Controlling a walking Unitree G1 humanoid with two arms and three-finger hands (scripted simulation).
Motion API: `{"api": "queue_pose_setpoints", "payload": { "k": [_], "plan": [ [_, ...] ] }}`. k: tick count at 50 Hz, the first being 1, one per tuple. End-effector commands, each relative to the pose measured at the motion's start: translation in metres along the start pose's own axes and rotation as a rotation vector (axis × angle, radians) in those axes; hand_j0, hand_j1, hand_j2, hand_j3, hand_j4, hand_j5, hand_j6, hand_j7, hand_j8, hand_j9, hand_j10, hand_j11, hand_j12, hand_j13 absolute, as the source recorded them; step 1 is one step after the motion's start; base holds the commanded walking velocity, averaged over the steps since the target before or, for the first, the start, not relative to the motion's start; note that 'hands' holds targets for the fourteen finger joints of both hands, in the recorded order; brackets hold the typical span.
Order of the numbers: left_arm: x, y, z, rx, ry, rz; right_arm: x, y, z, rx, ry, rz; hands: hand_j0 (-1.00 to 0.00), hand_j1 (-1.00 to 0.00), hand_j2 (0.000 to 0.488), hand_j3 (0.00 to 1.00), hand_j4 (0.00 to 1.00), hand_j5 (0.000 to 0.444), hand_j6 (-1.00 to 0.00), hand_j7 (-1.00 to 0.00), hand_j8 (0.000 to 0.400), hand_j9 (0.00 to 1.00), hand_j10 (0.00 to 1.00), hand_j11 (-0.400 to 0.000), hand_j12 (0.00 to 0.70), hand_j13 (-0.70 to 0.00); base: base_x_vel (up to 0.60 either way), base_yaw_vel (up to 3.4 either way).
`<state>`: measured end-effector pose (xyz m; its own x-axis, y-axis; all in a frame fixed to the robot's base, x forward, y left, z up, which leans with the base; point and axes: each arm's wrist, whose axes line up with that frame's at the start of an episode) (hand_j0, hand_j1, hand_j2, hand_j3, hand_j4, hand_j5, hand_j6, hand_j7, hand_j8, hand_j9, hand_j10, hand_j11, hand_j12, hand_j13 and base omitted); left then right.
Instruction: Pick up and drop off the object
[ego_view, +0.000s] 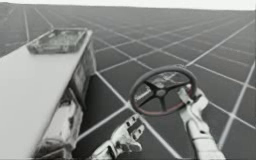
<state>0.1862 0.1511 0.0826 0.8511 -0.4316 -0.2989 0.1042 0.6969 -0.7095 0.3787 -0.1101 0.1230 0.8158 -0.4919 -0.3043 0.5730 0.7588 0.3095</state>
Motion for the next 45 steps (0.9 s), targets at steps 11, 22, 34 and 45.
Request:
{"api": "queue_pose_setpoints", "payload": {
  "k": [11,22,34,45],
  "plan": [
    [0.0007,-0.0055,0.0024,0.023,-0.001,-0.005,0.0003,-0.0019,0.0075,0.037,-0.012,0.006,0.00,0.00,0.000,1.00,1.00,0.000,0.00,0.00,0.000,1.00,1.00,-0.400,0.000,-0.700,0.50,0.20],
    [0.0007,-0.0055,0.0024,0.023,-0.001,-0.005,0.0003,-0.0019,0.0075,0.037,-0.012,0.006,0.00,0.00,0.000,1.00,1.00,0.000,0.00,0.00,0.000,1.00,1.00,-0.400,0.000,-0.700,0.51,0.17],
    [0.0007,-0.0055,0.0024,0.023,-0.001,-0.005,0.0003,-0.0019,0.0075,0.037,-0.012,0.006,0.00,0.00,0.000,1.00,1.00,0.000,0.00,0.00,0.000,1.00,1.00,-0.400,0.000,-0.700,0.53,0.13],
    [0.0007,-0.0055,0.0024,0.023,-0.001,-0.005,0.0003,-0.0019,0.0075,0.037,-0.012,0.006,0.00,0.00,0.000,1.00,1.00,0.000,0.00,0.00,0.000,1.00,1.00,-0.400,0.000,-0.700,0.54,0.10]
  ]
}}
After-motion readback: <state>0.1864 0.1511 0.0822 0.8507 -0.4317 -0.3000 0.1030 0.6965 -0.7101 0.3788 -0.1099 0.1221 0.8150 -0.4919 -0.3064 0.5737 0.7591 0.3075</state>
